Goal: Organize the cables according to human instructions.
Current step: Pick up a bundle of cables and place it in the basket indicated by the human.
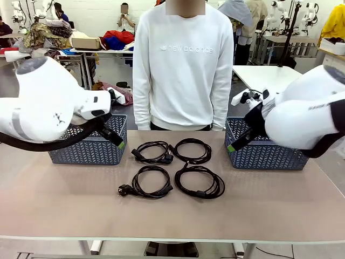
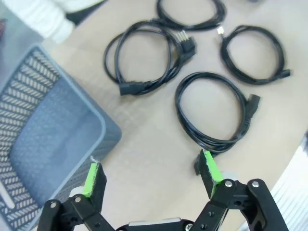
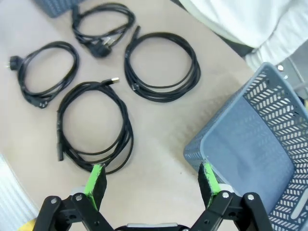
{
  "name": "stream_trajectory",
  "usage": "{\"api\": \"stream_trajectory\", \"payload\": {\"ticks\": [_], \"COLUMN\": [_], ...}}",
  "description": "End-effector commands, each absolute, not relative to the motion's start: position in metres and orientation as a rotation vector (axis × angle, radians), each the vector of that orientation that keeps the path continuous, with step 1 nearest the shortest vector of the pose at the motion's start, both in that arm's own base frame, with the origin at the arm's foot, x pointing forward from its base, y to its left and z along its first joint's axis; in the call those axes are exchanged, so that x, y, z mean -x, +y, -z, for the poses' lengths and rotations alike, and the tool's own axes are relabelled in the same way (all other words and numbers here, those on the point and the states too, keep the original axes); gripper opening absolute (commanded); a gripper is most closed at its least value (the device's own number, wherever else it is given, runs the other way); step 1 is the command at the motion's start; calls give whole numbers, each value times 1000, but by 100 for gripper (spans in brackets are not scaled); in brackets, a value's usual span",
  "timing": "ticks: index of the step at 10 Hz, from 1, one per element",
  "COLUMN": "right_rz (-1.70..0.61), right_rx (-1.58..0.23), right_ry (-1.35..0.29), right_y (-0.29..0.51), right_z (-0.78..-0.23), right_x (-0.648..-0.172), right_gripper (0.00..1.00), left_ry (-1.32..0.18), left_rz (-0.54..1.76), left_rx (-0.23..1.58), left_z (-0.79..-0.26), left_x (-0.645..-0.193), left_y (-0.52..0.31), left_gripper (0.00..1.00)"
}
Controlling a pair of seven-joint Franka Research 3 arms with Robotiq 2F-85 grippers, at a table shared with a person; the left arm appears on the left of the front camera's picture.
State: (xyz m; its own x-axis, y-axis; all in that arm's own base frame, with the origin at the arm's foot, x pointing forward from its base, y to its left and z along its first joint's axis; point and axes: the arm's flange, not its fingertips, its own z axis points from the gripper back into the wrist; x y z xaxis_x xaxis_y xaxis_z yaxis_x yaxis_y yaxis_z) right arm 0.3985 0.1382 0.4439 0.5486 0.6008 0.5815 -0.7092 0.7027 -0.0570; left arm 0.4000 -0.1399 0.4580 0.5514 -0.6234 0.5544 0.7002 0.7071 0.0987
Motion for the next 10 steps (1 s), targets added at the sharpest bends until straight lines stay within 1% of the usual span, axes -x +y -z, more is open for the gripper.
{"api": "stream_trajectory", "payload": {"ticks": [1, 4, 6, 10], "right_rz": [-843, -844, -817, -804], "right_rx": [-320, -397, -414, -482], "right_ry": [-604, -642, -660, -687], "right_y": [108, 81, 70, 58], "right_z": [-462, -487, -495, -502], "right_x": [-408, -411, -414, -418], "right_gripper": [100, 100, 100, 100], "left_ry": [-585, -607, -635, -651], "left_rz": [878, 888, 882, 840], "left_rx": [258, 344, 416, 465], "left_z": [-478, -494, -500, -508], "left_x": [-404, -409, -413, -420], "left_y": [-109, -79, -63, -36], "left_gripper": [100, 100, 100, 100]}}
